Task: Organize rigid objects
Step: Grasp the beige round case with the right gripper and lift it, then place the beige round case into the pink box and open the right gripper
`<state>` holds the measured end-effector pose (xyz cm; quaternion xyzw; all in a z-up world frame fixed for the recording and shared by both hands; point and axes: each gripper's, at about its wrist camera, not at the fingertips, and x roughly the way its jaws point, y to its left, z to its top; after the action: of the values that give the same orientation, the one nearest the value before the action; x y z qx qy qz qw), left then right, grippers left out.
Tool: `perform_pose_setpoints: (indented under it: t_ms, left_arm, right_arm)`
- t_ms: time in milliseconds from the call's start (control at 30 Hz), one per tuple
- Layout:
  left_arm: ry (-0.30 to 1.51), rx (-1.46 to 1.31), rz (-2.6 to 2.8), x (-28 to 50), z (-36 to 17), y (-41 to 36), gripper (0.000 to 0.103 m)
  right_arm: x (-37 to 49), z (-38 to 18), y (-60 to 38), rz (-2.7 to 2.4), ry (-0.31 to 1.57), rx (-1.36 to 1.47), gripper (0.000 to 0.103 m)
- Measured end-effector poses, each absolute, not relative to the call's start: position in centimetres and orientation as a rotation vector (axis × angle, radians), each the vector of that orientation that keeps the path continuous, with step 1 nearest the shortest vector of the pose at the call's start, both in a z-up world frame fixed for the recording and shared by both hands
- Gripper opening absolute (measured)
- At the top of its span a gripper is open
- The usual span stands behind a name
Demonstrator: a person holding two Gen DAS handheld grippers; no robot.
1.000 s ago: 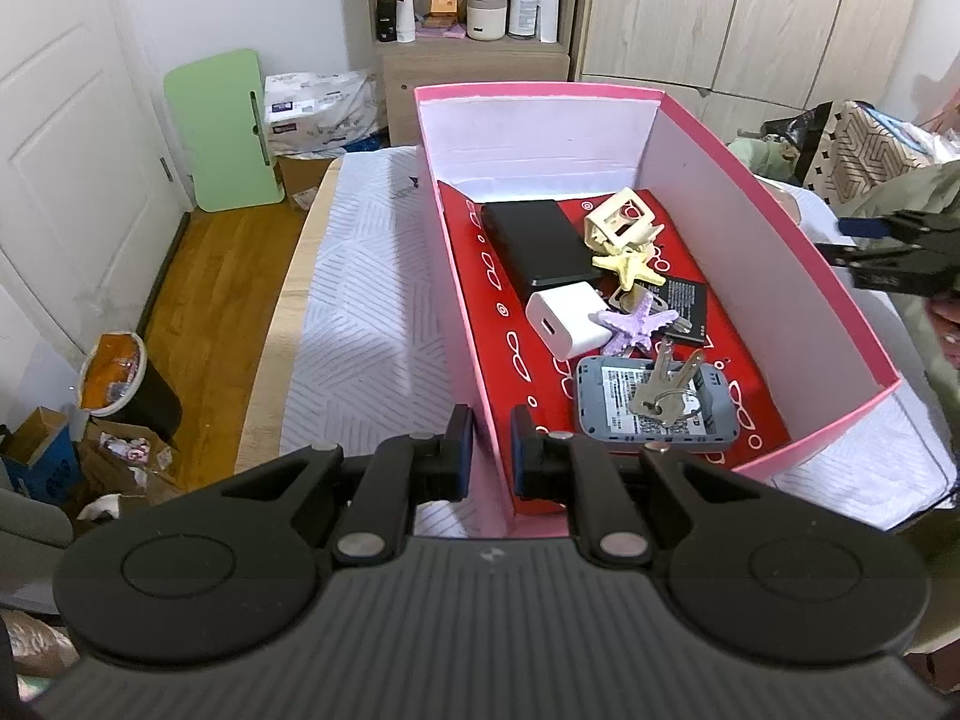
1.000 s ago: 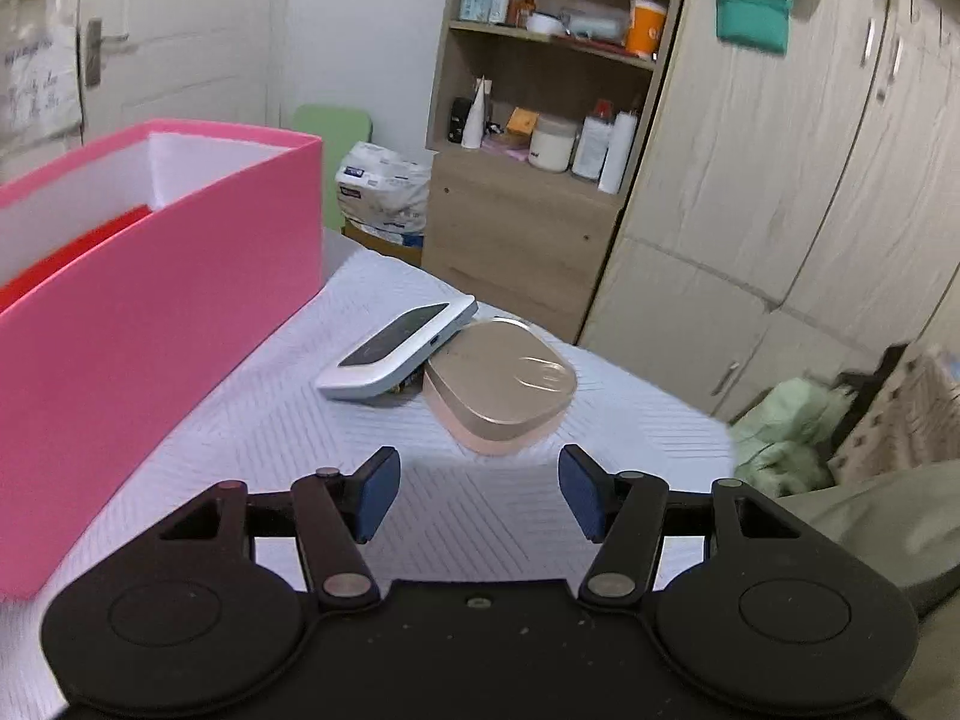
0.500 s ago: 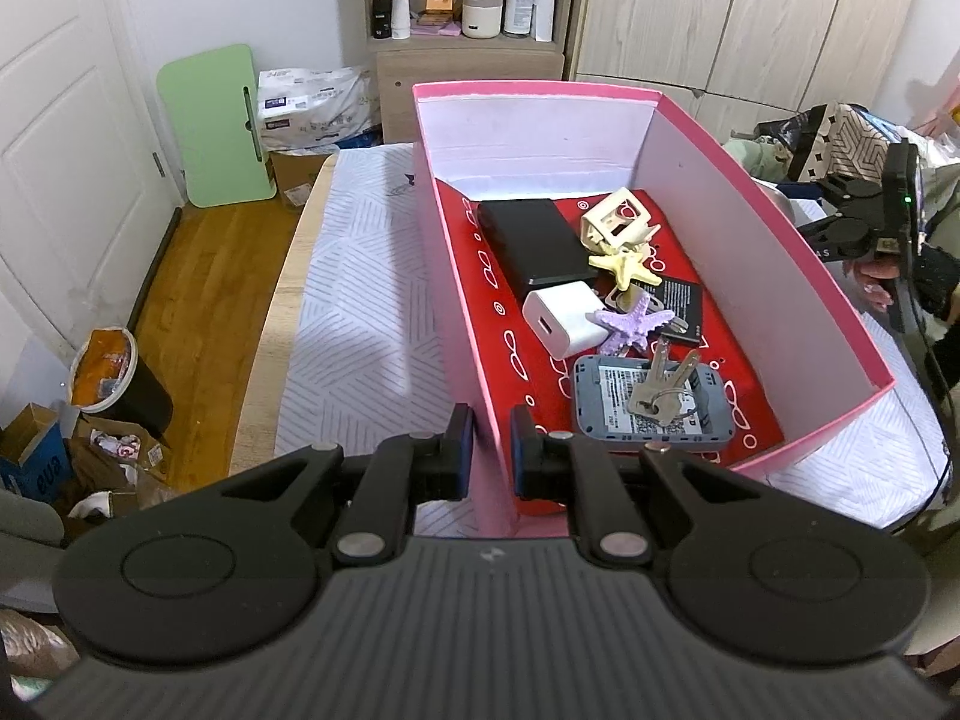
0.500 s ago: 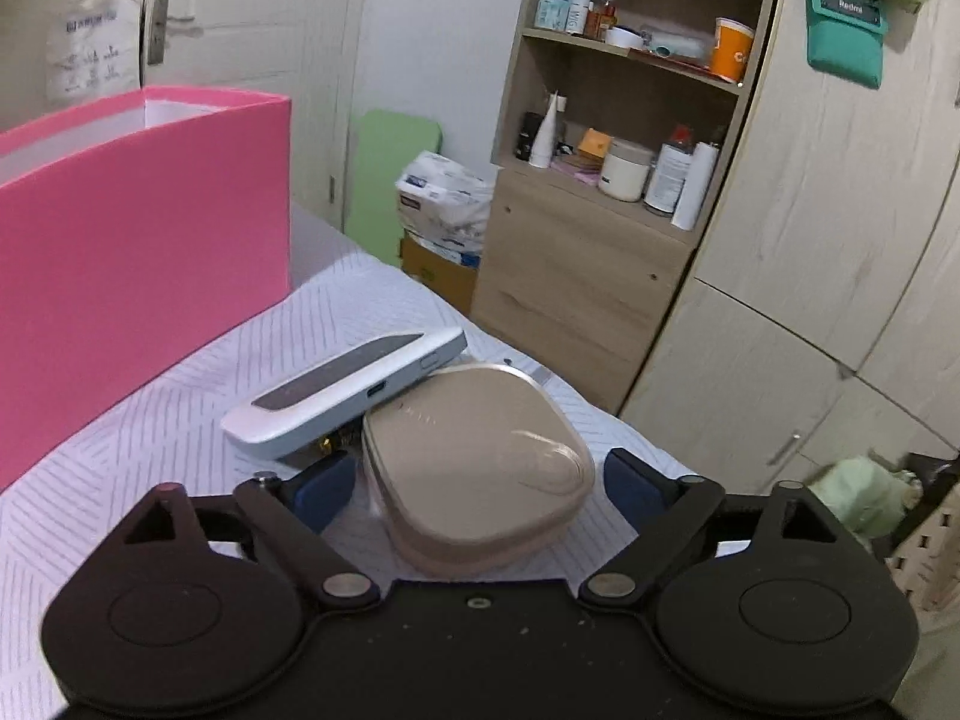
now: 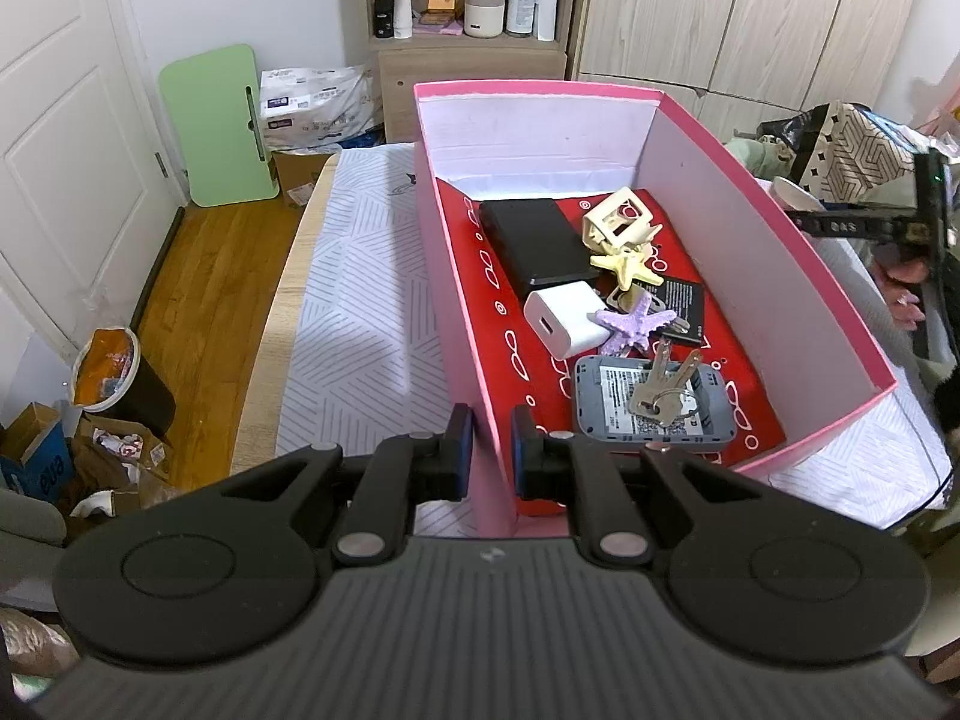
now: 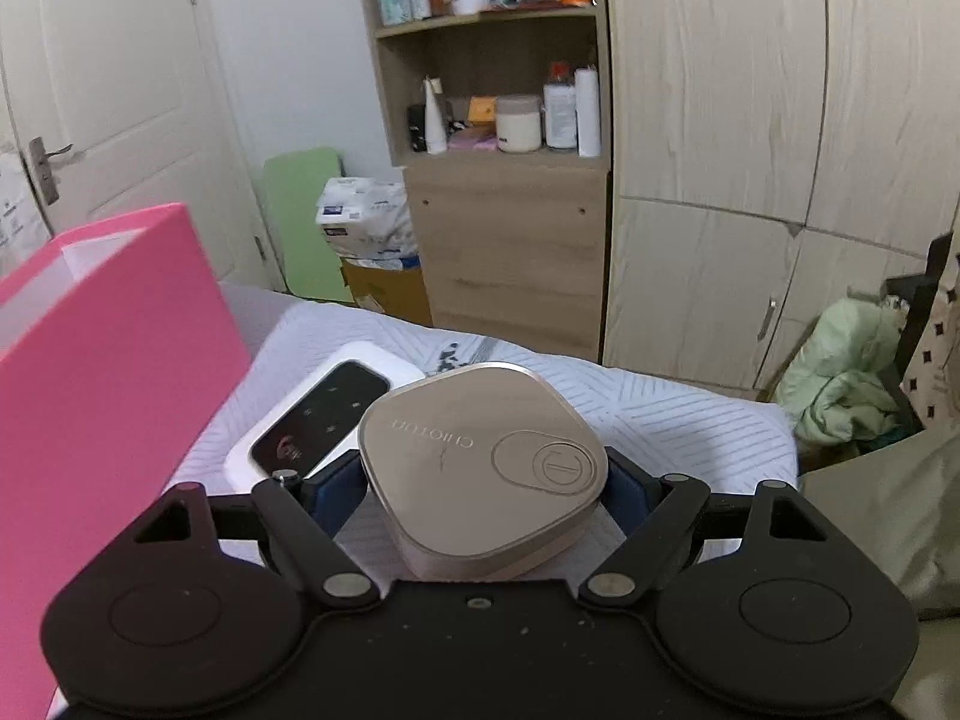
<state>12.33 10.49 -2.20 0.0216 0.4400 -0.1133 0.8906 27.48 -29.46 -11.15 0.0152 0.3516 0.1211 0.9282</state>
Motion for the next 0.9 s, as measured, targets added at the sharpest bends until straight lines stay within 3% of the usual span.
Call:
perform_pose_setpoints:
  t_ms: [200, 633, 733, 900]
  left_arm:
    - [0.915, 0.047, -0.232, 12.4, -2.2, 10.5, 0.011]
    - [0.912, 0.030, -0.243, 12.3, -2.3, 10.8, 0.011]
    - [0.911, 0.015, -0.245, 12.4, -2.3, 11.0, 0.011]
    - [0.901, 0.001, -0.255, 12.2, -2.4, 11.2, 0.011]
  right_arm:
    - [24.6, -8.8, -28.6, 0.268, 0.673, 0.046, 0.085]
    - [16.8, 2.7, -17.5, 0.671, 0.459, 0.017, 0.086]
    - [17.4, 3.9, -13.8, 0.733, 0.523, 0.024, 0.086]
    - [22.5, 2.8, -9.3, 0.718, 0.832, 0.127, 0.086]
